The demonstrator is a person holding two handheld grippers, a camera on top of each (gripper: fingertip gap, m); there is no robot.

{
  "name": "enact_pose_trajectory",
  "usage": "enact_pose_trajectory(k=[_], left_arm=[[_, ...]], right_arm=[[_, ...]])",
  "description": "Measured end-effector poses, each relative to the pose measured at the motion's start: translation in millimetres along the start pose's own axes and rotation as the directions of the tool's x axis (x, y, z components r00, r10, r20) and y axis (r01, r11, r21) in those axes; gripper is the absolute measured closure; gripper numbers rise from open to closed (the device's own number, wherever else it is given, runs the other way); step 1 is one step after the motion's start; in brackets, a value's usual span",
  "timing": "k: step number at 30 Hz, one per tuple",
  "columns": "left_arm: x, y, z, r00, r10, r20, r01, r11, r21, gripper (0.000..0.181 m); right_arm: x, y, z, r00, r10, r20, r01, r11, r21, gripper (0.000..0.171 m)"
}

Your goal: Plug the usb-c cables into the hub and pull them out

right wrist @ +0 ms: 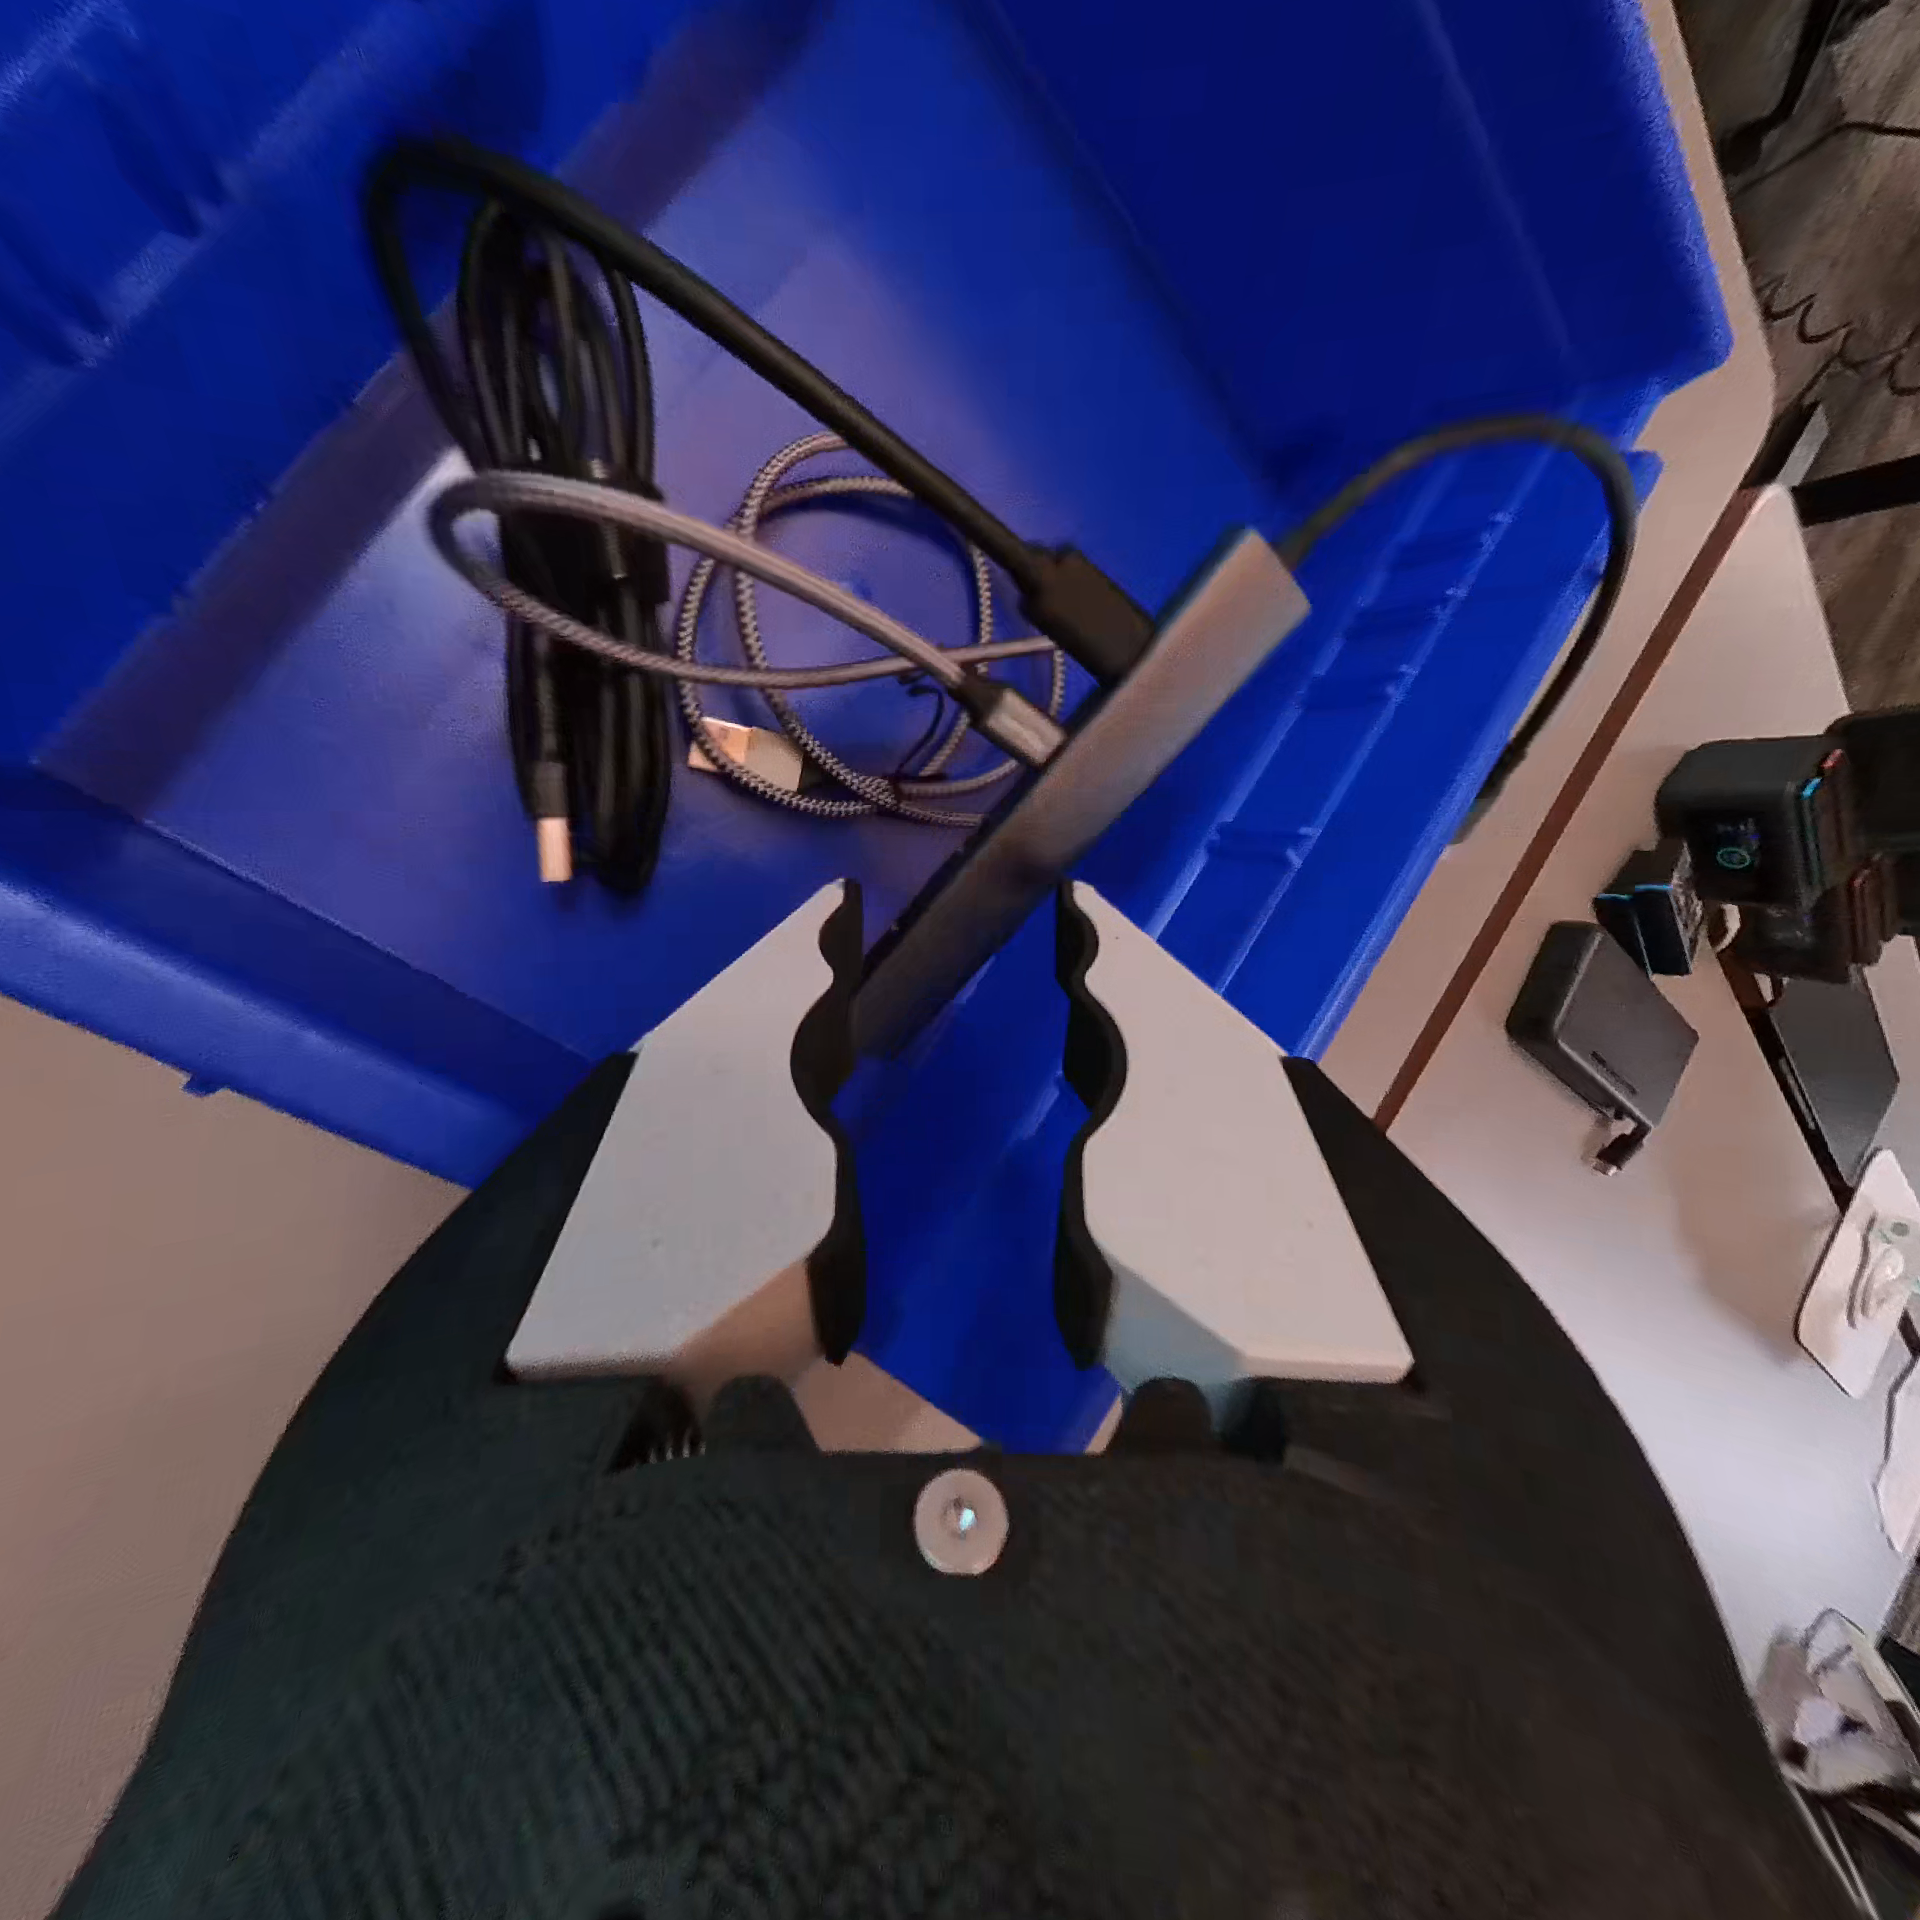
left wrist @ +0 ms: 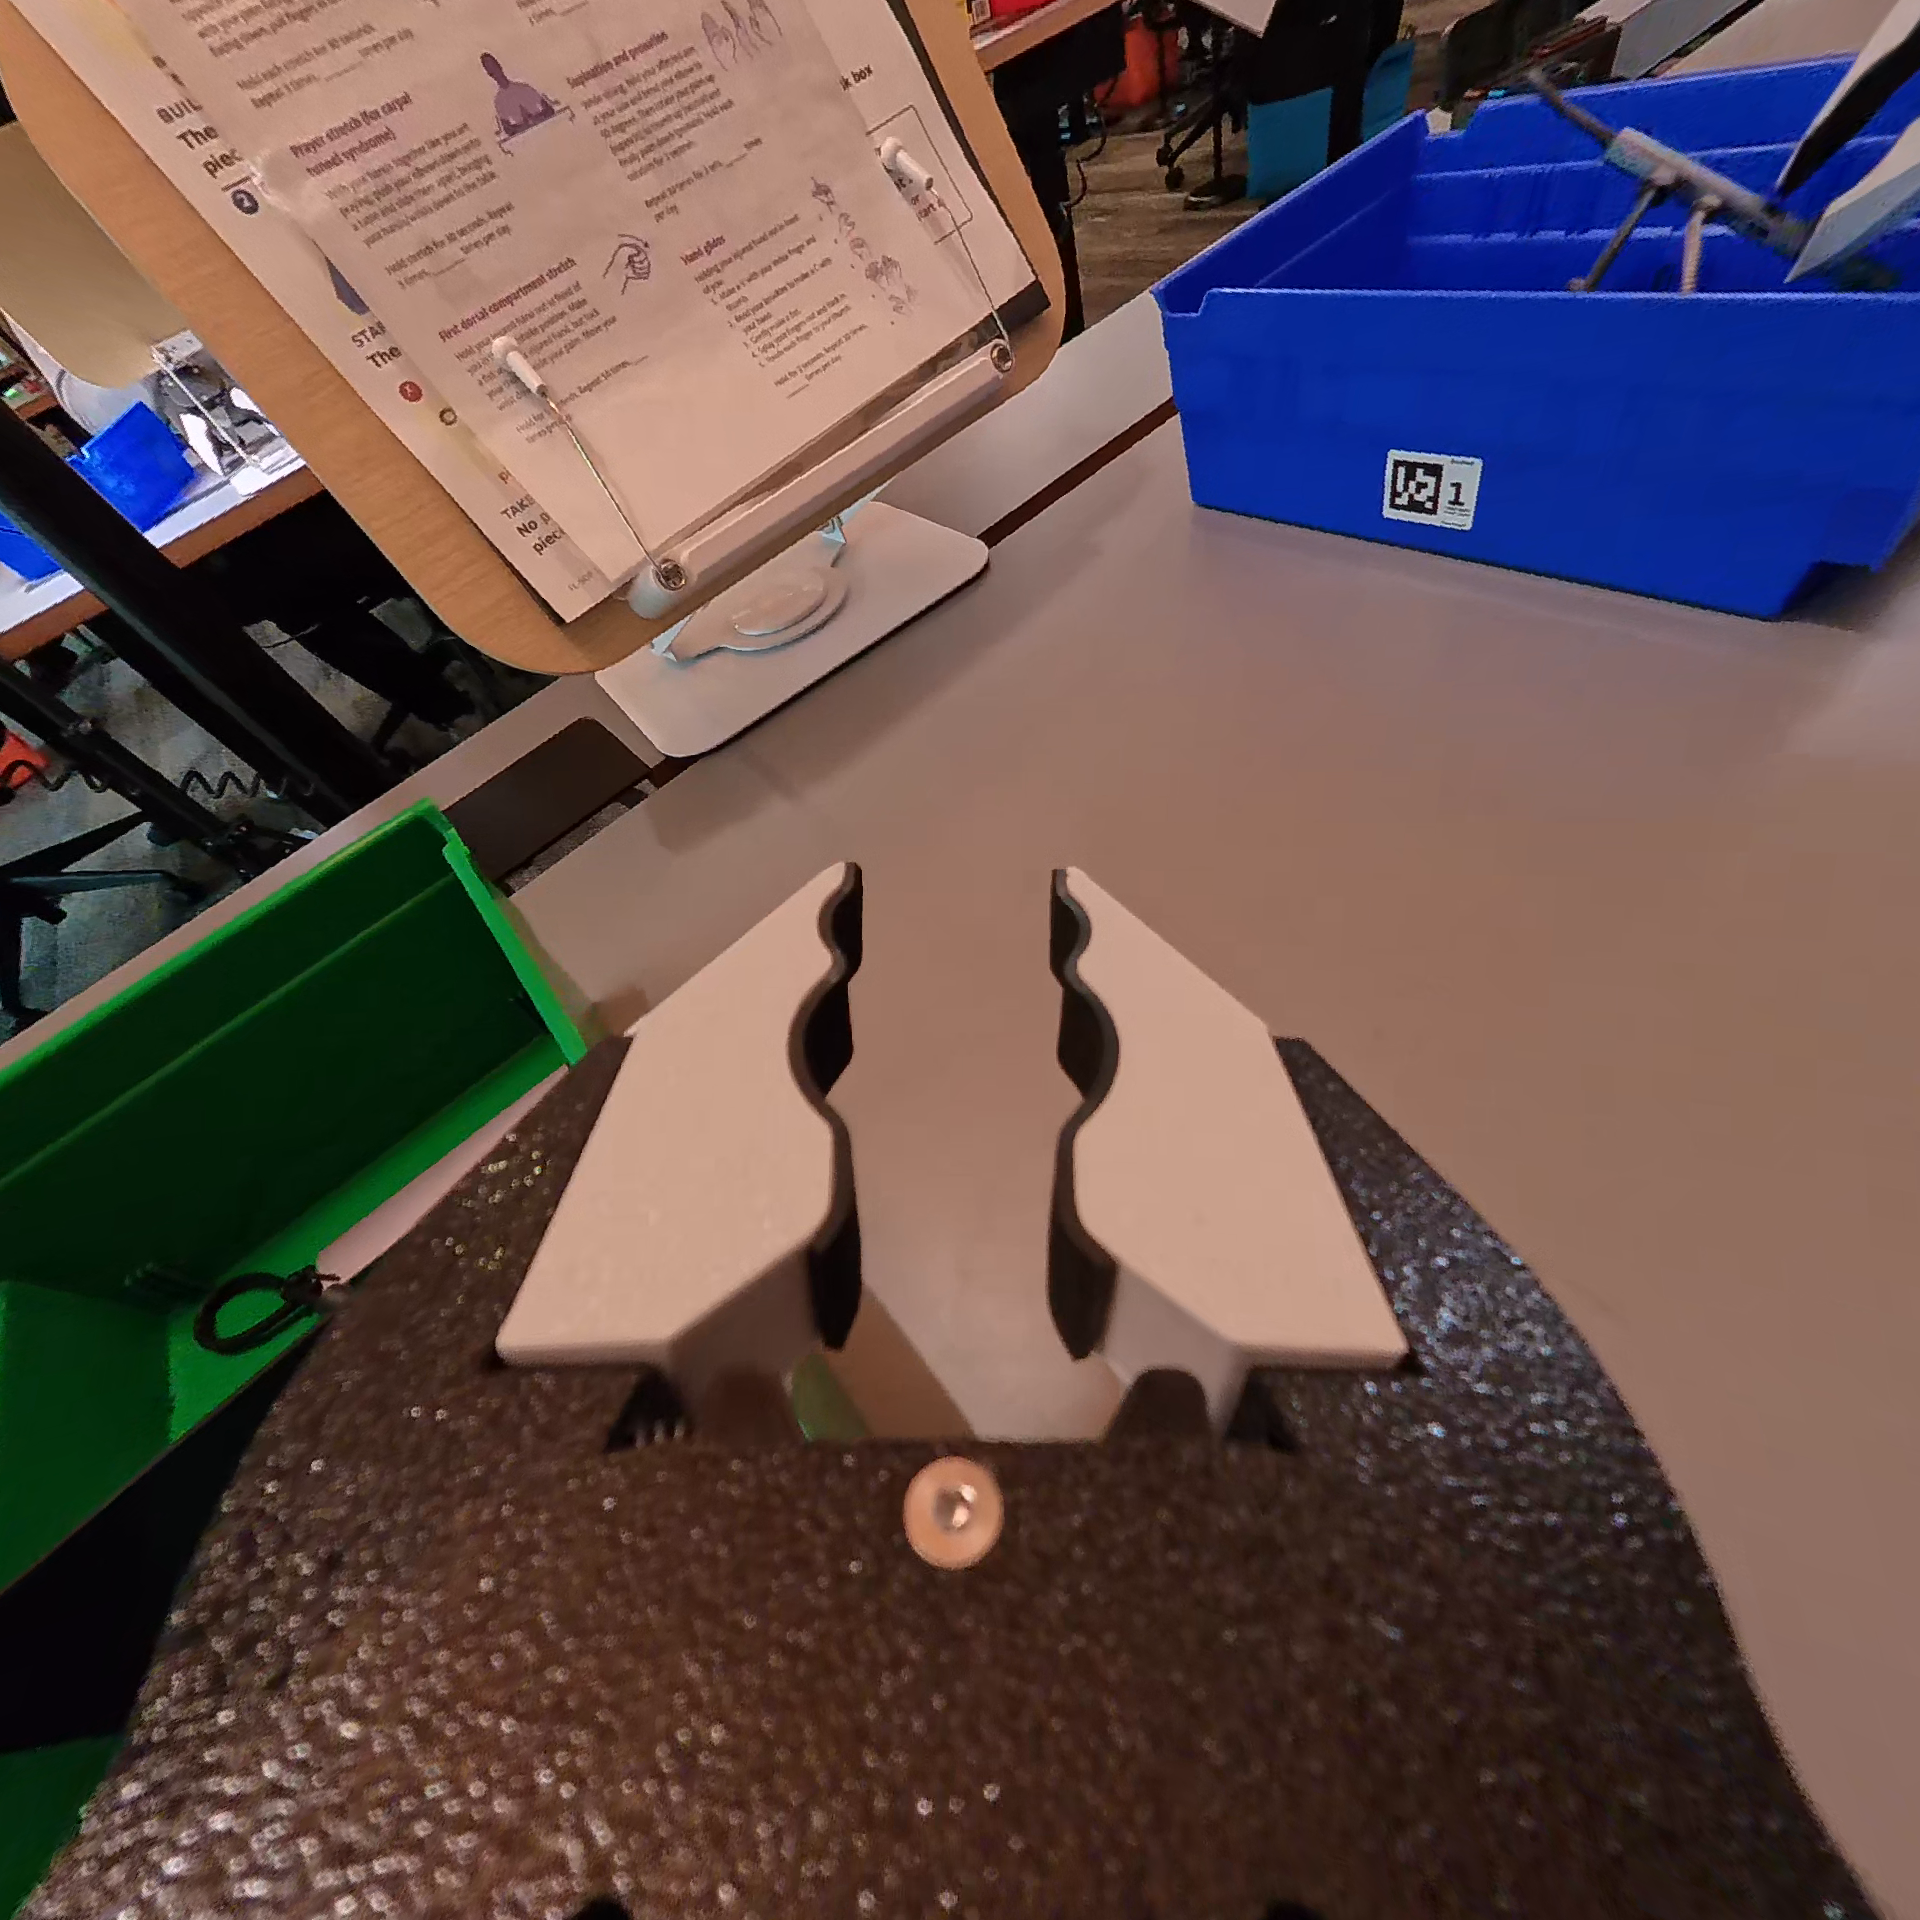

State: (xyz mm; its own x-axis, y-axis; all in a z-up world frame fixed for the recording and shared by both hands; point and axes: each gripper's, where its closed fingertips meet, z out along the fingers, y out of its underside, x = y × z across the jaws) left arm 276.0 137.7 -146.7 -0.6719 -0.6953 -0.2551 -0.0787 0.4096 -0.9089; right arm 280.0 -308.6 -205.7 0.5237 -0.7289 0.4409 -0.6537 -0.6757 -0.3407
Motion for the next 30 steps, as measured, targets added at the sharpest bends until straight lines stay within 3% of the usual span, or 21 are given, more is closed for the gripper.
enact_pose_trajectory(k=[4, 7, 8, 10, 14, 16, 19, 24, 25, 28, 30], left_arm=[[1, 1, 1, 1.000, 0.010, 0.005, -0.010, 1.000, -0.007, 0.147], [1, 2, 1, 1.000, 0.019, 0.009, -0.019, 1.000, -0.013, 0.147], [1, 2, 2, 1.000, 0.021, 0.009, -0.021, 1.000, -0.015, 0.147], [1, 3, 1, 1.000, 0.022, 0.010, -0.022, 1.000, -0.016, 0.147], [2, 3, 2, 1.000, 0.028, 0.008, -0.028, 0.999, -0.020, 0.147], [2, 4, 2, 0.999, 0.041, 0.011, -0.040, 0.999, -0.027, 0.147], [2, 3, 2, 0.999, 0.043, 0.012, -0.043, 0.999, -0.024, 0.147], [2, 3, 2, 0.999, 0.036, 0.006, -0.036, 0.999, -0.019, 0.147], [2, 3, 2, 0.999, 0.035, 0.005, -0.035, 0.999, -0.018, 0.147], [2, 3, 2, 0.999, 0.032, 0.002, -0.032, 0.999, -0.016, 0.148], [2, 2, 2, 1.000, 0.029, 0.001, -0.029, 1.000, -0.013, 0.148]], right_arm=[[-7, -17, 0, 0.999, 0.048, 0.016, -0.050, 0.990, 0.135, 0.139], [31, 2, 8, 0.962, 0.115, -0.246, -0.118, 0.993, 0.002, 0.131], [37, -2, 7, 0.950, 0.140, -0.280, -0.138, 0.990, 0.028, 0.130], [35, -15, 12, 0.942, 0.256, -0.218, -0.233, 0.964, 0.126, 0.133], [37, -15, 31, 0.924, 0.325, -0.203, -0.302, 0.944, 0.137, 0.131], [30, -11, 38, 0.924, 0.331, -0.189, -0.319, 0.943, 0.092, 0.112], [14, -8, 43, 0.946, 0.263, -0.188, -0.264, 0.964, 0.018, 0.105], [21, 10, 52, 0.941, 0.161, -0.299, -0.189, 0.980, -0.069, 0.130], [28, 11, 52, 0.931, 0.137, -0.339, -0.165, 0.985, -0.056, 0.141], [41, 5, 47, 0.895, 0.115, -0.431, -0.123, 0.992, 0.009, 0.147], [52, -13, 25, 0.833, 0.089, -0.546, -0.033, 0.993, 0.112, 0.153]])
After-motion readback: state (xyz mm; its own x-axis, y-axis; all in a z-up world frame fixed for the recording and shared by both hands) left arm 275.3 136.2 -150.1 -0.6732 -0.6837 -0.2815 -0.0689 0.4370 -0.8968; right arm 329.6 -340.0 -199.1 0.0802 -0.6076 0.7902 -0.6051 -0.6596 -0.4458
